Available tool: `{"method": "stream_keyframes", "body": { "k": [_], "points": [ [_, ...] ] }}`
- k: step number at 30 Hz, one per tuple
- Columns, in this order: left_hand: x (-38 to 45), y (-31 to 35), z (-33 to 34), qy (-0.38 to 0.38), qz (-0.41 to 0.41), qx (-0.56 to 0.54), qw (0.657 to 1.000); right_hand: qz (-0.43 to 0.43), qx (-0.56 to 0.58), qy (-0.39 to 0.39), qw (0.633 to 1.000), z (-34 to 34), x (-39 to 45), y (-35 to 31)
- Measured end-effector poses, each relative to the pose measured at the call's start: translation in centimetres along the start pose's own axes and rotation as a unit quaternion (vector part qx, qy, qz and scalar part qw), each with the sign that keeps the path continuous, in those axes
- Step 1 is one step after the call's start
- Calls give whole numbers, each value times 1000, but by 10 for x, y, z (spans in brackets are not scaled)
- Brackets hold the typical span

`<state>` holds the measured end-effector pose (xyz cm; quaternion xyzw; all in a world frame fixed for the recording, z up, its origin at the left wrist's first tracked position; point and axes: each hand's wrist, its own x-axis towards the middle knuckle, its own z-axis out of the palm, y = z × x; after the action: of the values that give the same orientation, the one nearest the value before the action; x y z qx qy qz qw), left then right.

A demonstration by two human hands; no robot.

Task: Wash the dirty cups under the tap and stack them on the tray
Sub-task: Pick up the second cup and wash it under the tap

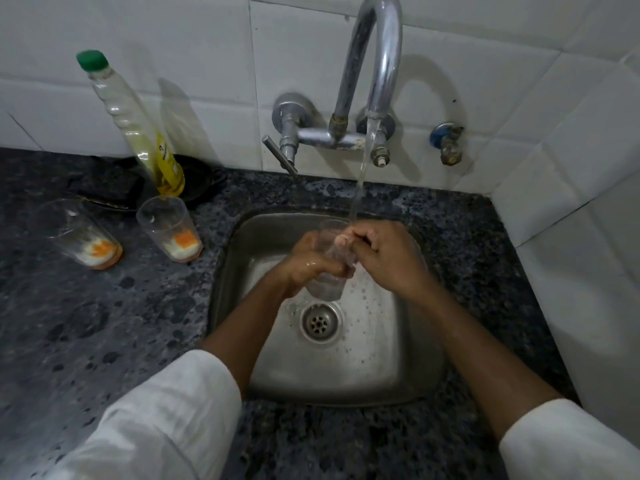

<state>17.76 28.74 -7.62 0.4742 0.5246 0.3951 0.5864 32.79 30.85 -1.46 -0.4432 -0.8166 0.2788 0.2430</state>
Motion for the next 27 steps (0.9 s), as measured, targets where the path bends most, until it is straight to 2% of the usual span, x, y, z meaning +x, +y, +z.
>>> {"method": "stream_keyframes", "body": {
  "k": [1, 3, 4, 6, 9, 11, 12, 14, 16, 18, 20, 22, 27],
  "points": [
    [0, 2, 8, 68, -14, 62, 996, 15, -32, 9, 999, 4, 0, 1],
    [1, 5, 29, 218, -22, 208, 953, 49, -75, 36, 995, 14, 3, 1],
    [-1, 5, 38, 266, -19, 247, 932, 67, -71, 40, 994, 18, 3, 1],
    [-4, 7, 43, 301, -16, 256, 918, 90, -64, 34, 993, 22, 5, -3],
    [-3, 6, 40, 288, 7, 347, 893, 146, -56, 33, 987, 27, 4, -3],
    [-3, 6, 37, 240, 28, 438, 866, 230, 14, 68, 971, 34, 4, 4],
    [-3, 6, 33, 197, 30, 485, 851, 281, 86, 95, 951, 39, 3, 9],
    [-7, 8, 16, 109, 26, 535, 838, 378, 273, 147, 872, 47, -2, 18],
    [-16, 11, -2, 66, 51, 471, 878, 455, 425, 167, 765, 55, -11, 26],
    [-26, 10, -9, 93, 110, 346, 927, 505, 528, 178, 659, 65, -19, 30],
    [-31, 3, -2, 139, 170, 237, 947, 525, 586, 194, 586, 75, -21, 27],
    [-31, -5, 8, 171, 192, 179, 950, 530, 592, 204, 571, 84, -21, 20],
    [-26, -6, 14, 212, 198, 192, 938, 542, 550, 134, 621, 90, -27, 7]
  ]
}}
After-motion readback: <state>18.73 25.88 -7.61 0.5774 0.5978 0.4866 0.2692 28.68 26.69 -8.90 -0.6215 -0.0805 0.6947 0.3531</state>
